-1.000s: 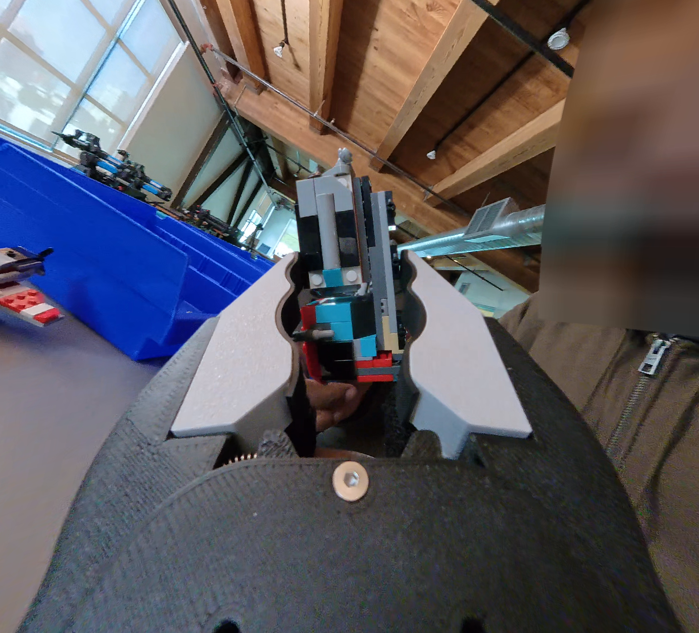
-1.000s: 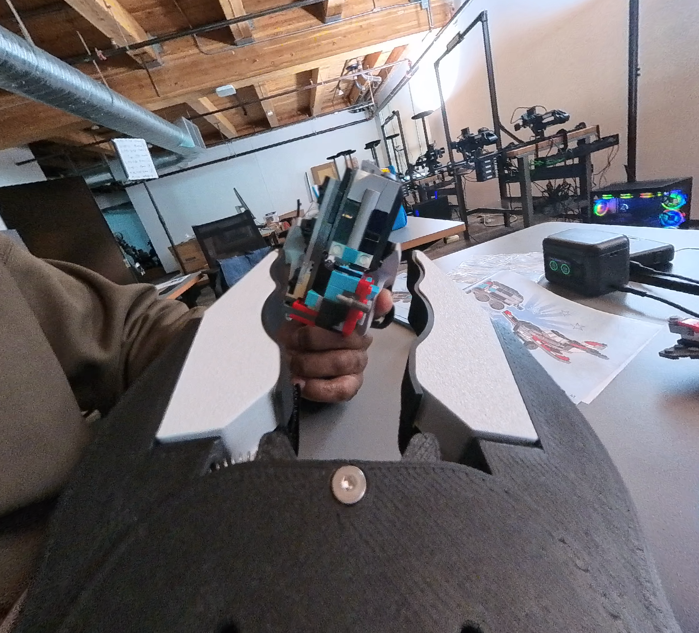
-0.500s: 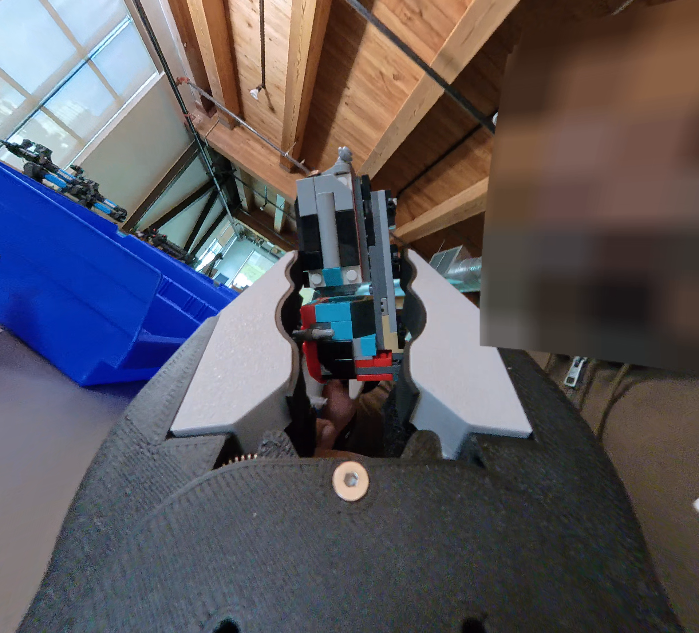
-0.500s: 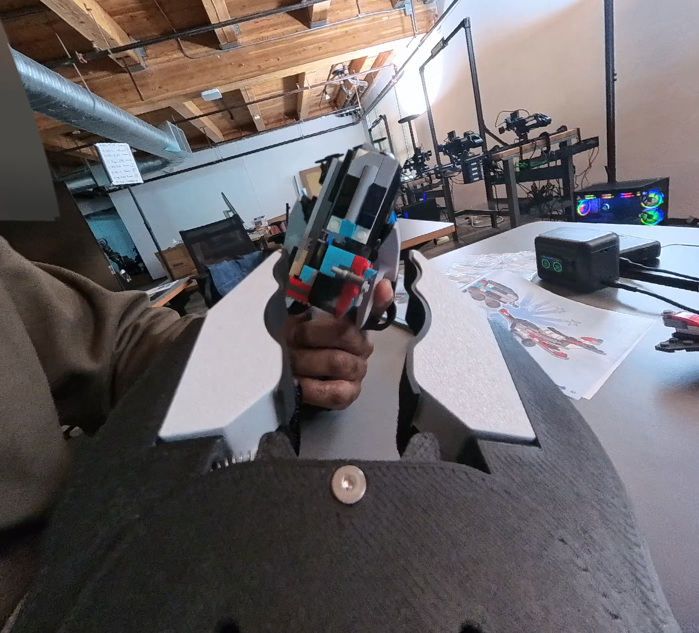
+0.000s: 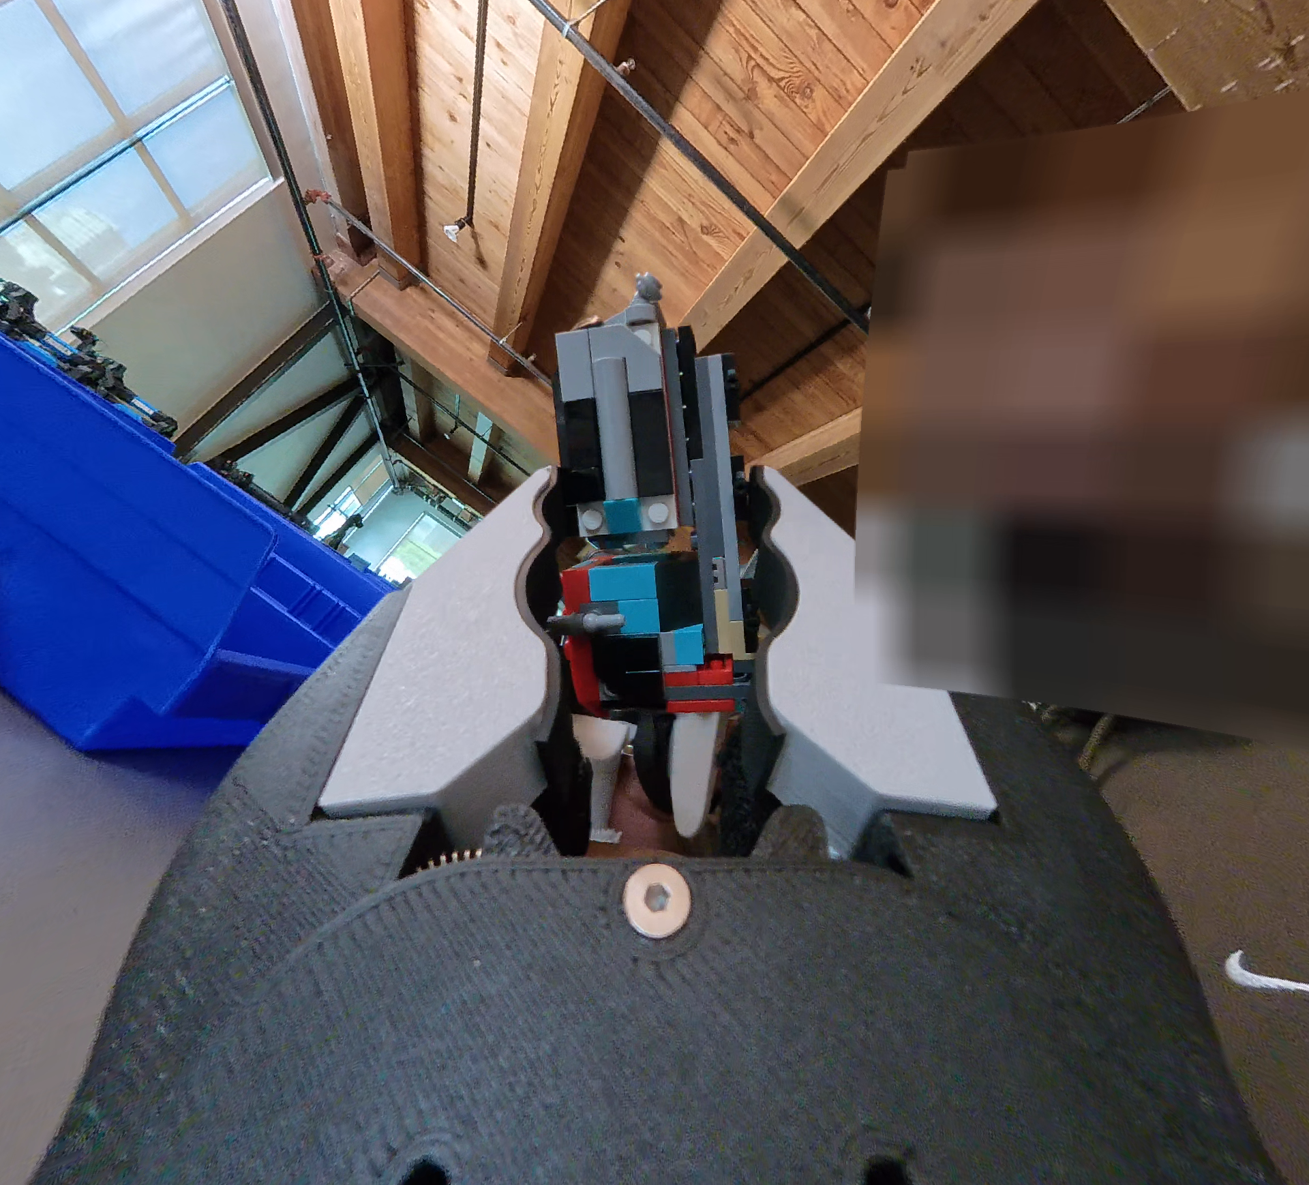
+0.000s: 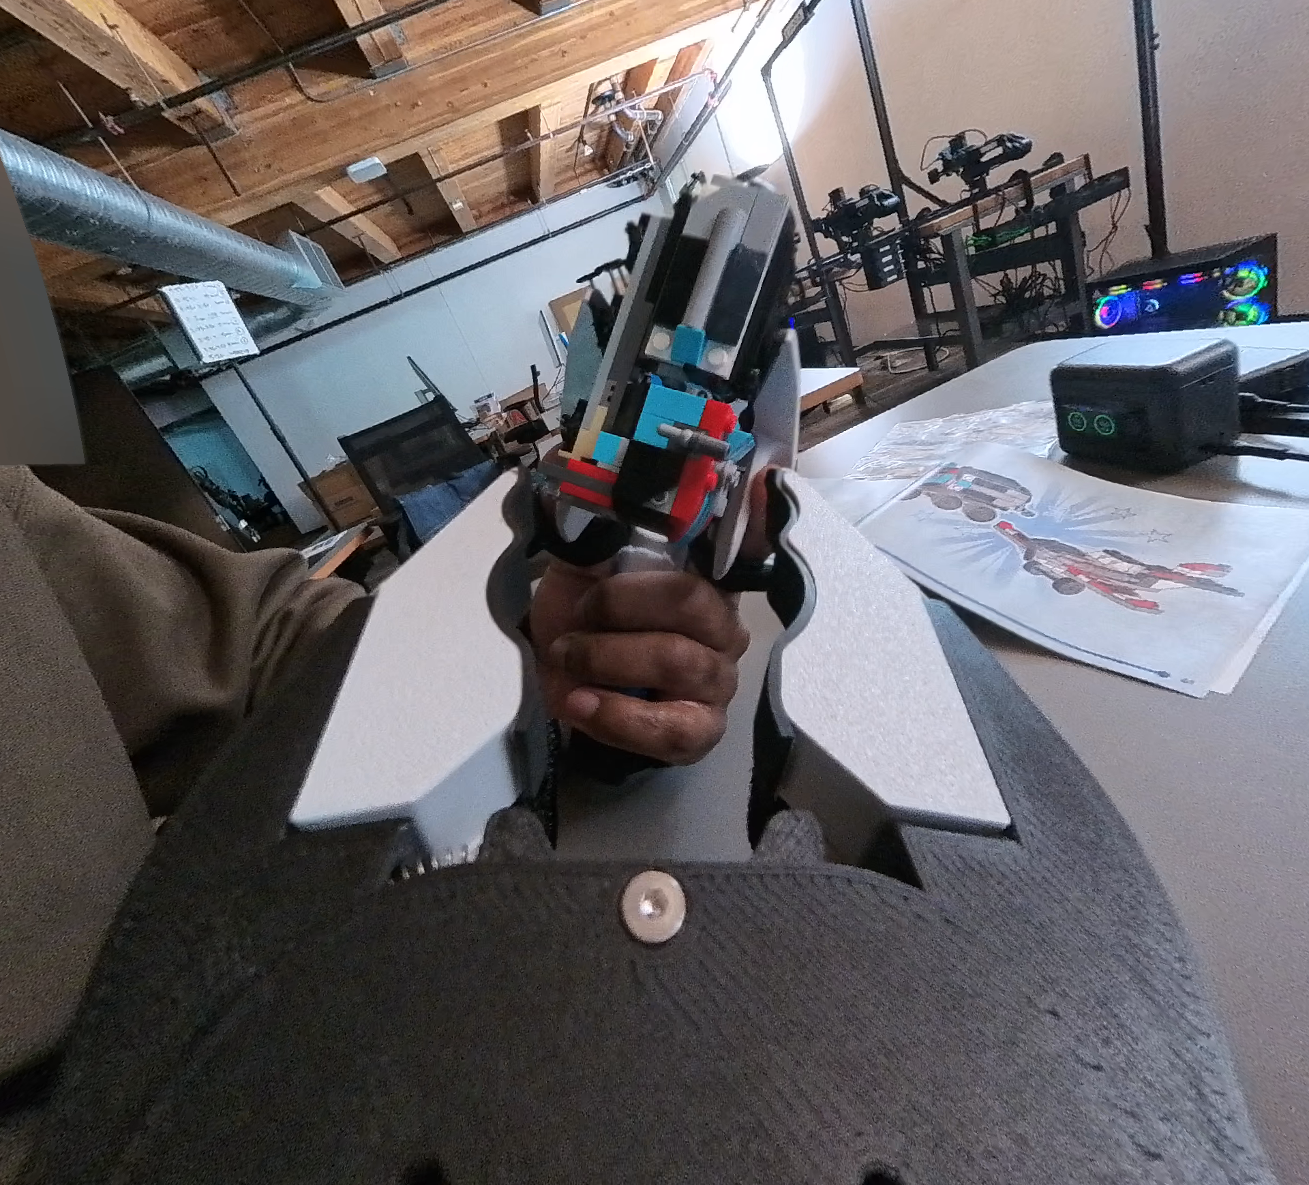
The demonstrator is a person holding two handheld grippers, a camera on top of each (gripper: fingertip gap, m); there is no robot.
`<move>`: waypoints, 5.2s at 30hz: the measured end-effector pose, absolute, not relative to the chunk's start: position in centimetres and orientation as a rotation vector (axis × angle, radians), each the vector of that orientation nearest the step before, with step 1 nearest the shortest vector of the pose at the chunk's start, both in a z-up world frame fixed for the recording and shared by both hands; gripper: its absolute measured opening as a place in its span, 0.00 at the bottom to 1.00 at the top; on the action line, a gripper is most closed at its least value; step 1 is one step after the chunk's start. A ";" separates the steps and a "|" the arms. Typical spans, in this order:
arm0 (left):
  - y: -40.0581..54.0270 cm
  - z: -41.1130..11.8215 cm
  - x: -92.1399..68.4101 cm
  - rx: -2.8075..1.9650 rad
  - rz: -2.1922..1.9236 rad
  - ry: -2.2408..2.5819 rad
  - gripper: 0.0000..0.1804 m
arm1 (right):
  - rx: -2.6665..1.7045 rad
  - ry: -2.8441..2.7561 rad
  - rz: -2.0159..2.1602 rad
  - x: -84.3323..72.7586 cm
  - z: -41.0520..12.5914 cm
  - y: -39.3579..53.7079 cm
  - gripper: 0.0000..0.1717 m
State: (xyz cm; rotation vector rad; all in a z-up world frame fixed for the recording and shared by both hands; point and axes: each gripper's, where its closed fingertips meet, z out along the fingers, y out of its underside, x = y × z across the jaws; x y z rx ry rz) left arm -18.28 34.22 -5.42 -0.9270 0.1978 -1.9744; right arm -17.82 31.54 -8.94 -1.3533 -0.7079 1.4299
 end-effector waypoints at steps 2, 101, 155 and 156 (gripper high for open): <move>34.2 -5.5 -18.0 -0.945 -1.946 0.209 0.29 | -1.356 -0.711 1.431 -17.9 -9.1 31.3 0.40; 28.6 -12.5 -12.9 -1.098 -0.595 1.304 0.30 | -0.913 -1.418 0.917 -12.8 -11.1 27.9 0.33; 31.0 -13.0 -14.3 -1.186 -0.534 1.249 0.30 | -0.996 -1.393 0.729 -12.7 -13.1 31.1 0.32; 31.0 -13.0 -14.4 -1.186 -0.539 1.246 0.30 | -0.999 -1.392 0.730 -12.7 -13.1 31.1 0.32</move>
